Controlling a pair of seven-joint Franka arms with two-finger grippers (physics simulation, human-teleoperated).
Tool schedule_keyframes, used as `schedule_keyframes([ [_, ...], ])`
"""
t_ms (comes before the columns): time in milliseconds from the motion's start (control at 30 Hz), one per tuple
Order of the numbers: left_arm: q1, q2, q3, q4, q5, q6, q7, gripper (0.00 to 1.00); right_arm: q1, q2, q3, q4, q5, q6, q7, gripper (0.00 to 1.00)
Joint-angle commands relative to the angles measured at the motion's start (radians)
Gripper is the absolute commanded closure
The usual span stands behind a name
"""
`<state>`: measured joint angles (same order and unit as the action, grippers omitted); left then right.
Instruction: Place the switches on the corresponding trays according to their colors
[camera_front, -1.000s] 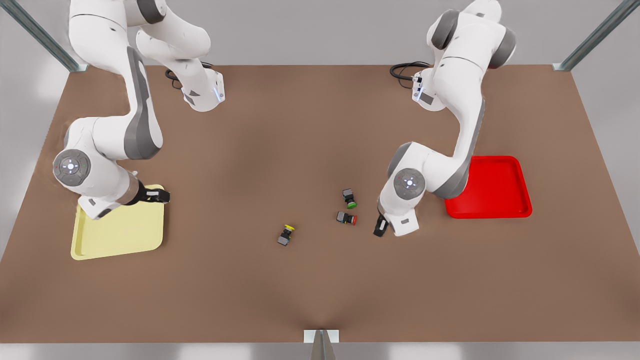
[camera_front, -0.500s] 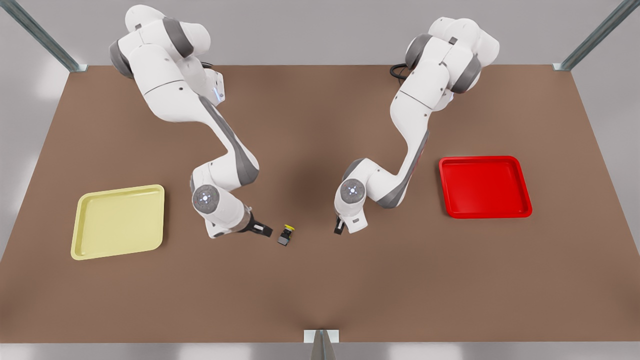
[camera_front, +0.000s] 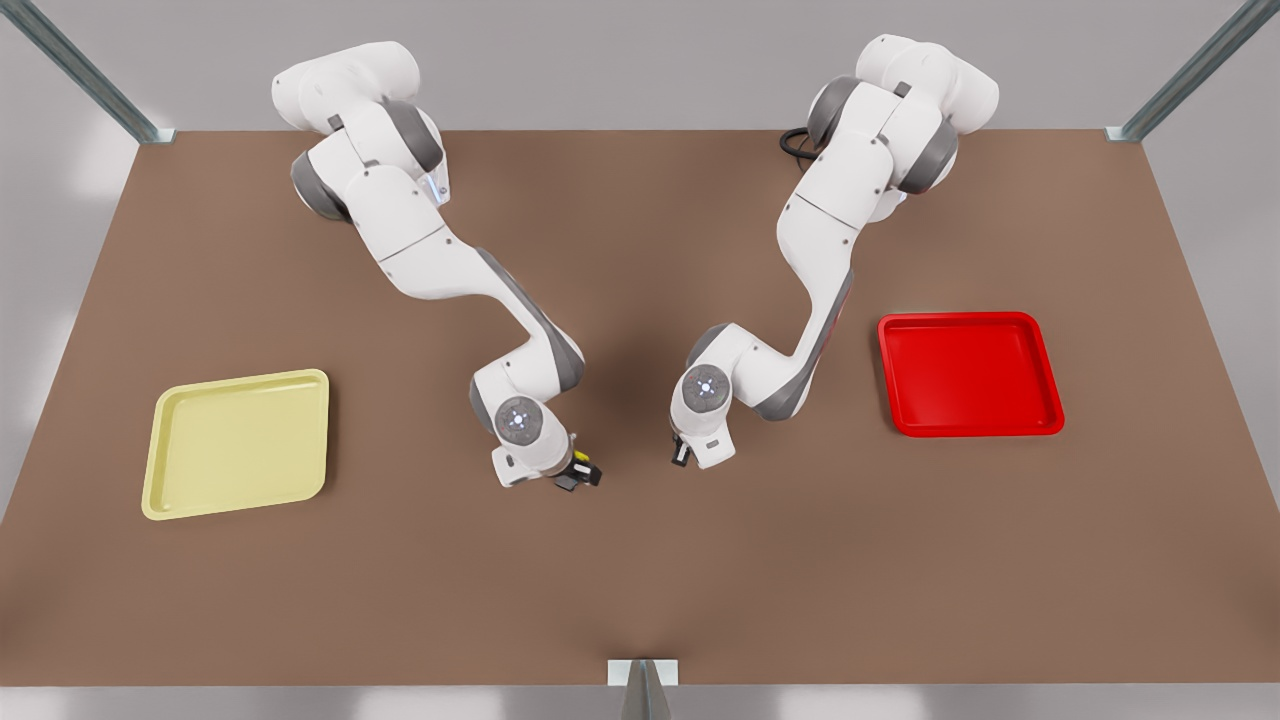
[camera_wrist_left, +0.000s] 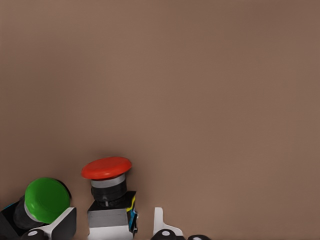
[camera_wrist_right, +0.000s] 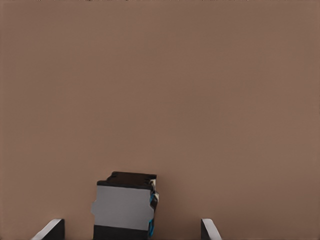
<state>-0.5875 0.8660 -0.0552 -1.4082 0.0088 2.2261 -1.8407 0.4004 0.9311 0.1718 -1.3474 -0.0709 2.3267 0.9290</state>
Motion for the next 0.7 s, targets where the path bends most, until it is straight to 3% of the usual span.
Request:
schedule_keyframes([
  [0,0.000,0.002,0.000,0.000,-0.001,0.000,0.000,0.21,0.000,0.003,0.000,-0.001,0.000,0.000,0.002,0.00],
  [33,0.000,0.004,0.000,0.000,-0.001,0.000,0.000,0.21,0.000,0.002,0.000,0.001,0.006,-0.001,0.001,0.00],
  [100,0.000,0.007,0.000,0.000,-0.001,0.000,0.000,0.41,0.000,0.002,0.000,0.002,0.019,-0.003,0.001,0.18],
  [133,0.000,0.008,0.000,0.000,-0.003,0.001,0.000,0.42,-0.002,0.002,0.000,0.002,0.019,-0.006,-0.001,0.22],
  [667,0.000,0.011,-0.002,0.002,-0.004,0.007,0.000,0.47,-0.003,0.023,-0.018,0.059,0.017,-0.058,0.005,0.23],
])
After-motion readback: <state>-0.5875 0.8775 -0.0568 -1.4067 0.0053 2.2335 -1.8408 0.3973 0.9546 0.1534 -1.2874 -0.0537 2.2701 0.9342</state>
